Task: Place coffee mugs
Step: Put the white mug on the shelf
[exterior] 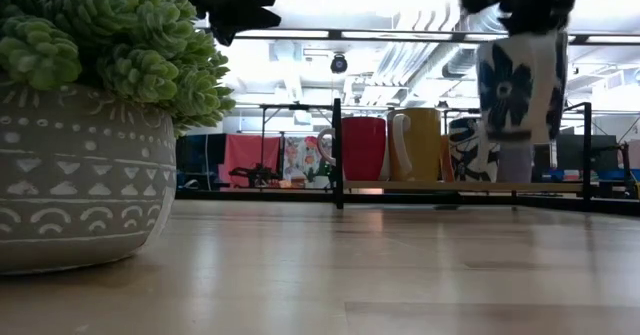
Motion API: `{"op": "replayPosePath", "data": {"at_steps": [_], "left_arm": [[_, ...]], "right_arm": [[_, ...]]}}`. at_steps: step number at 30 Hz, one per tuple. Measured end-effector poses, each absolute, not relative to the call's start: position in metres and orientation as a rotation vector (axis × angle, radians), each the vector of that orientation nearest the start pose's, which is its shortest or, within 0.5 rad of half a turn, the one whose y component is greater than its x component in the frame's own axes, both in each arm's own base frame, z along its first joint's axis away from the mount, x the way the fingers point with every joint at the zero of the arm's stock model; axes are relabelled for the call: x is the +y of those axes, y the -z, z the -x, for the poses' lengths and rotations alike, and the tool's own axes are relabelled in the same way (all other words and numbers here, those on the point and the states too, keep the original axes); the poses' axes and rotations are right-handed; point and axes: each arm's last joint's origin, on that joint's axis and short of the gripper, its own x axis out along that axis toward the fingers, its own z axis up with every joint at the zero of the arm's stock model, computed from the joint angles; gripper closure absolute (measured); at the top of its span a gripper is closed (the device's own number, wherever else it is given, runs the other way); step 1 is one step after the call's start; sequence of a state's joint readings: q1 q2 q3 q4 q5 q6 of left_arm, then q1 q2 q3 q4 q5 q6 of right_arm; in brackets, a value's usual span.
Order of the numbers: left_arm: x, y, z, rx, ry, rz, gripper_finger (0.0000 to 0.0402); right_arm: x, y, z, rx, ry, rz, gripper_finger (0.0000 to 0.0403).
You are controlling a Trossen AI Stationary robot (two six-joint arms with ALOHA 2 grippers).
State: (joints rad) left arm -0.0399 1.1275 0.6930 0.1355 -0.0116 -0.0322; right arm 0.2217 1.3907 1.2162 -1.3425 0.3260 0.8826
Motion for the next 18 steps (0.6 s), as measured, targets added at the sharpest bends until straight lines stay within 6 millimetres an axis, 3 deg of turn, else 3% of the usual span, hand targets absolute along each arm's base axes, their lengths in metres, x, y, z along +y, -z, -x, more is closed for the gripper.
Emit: {"op": "replayPosePath", "data": {"at_steps": [6,13,18], "left_arm": [[-0.009,-0.264,-0.246,0.305,0.023,0.024,0.0222],[-0.009,-0.264,-0.246,0.308,0.023,0.024,0.0222],[-0.009,-0.264,-0.246,0.305,0.022,0.032,0.0222]], "right_arm": [[0.035,-0.317,-0.187,1.160,0.773,-0.378,0.0402],[0.019,-0.335,-0.147,1.140,0.805,-0.368,0.0403],[0.001,-0.349,-0.123,1.028,0.830,-0.382,0.0403]]}}
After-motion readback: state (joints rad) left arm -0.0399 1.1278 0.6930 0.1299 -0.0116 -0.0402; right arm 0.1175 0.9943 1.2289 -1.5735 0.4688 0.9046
